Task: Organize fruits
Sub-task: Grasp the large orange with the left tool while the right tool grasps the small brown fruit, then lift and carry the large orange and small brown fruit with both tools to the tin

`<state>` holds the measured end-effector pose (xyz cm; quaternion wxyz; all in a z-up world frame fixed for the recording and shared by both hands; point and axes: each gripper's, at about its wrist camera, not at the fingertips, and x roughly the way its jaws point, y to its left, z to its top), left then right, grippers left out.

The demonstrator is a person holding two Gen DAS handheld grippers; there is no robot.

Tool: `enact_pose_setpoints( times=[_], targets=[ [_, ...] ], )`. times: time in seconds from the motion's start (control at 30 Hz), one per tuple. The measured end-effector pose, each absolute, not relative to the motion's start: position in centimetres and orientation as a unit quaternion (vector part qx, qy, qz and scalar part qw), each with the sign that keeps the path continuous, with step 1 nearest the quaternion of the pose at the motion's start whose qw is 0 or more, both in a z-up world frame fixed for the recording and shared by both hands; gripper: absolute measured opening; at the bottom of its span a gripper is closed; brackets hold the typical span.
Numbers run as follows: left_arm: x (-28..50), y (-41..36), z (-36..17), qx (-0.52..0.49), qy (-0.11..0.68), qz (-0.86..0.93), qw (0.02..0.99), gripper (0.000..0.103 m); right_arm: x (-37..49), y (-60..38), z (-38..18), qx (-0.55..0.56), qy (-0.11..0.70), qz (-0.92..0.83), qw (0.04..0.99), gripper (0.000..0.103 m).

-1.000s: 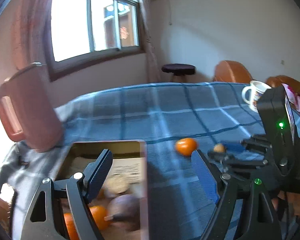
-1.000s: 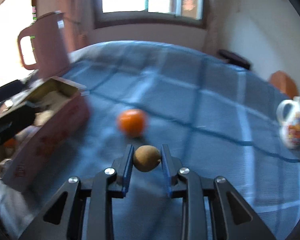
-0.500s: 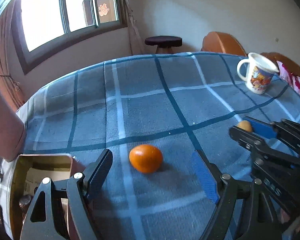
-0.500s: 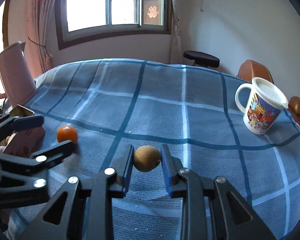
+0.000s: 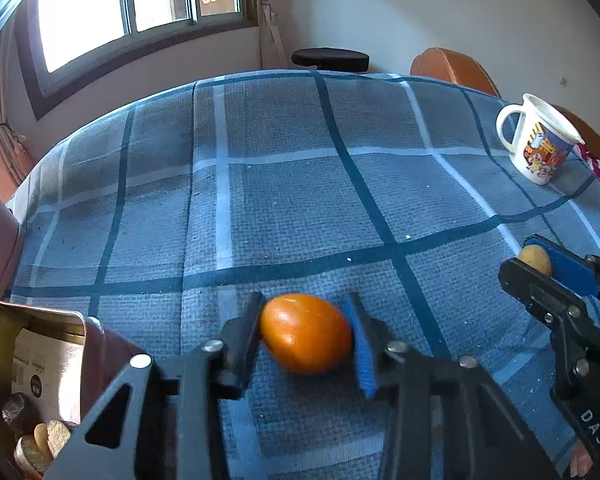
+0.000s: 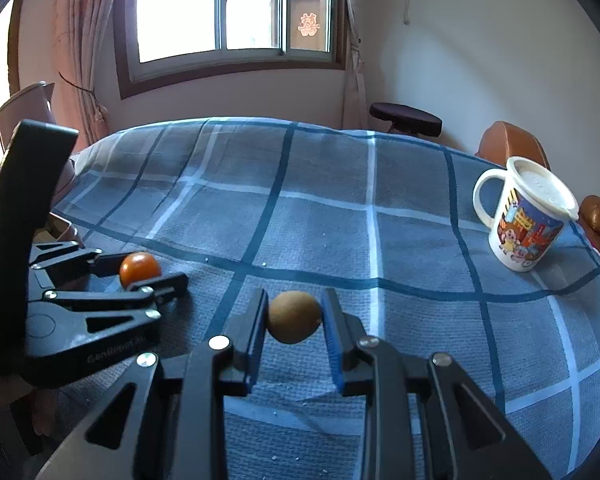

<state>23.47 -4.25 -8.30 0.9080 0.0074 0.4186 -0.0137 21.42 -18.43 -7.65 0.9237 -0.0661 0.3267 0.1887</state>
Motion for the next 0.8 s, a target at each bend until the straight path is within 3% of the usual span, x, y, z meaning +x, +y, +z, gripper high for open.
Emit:
enact_pose_setpoints(
  times=[0.8],
  targets=[
    [19.6,-3.6,-6.5,-0.002,0.34,-0.023,0.94,0.041,19.0,-18.5,-6.2,-0.065,0.258,0.215,0.94,0.029]
  ],
)
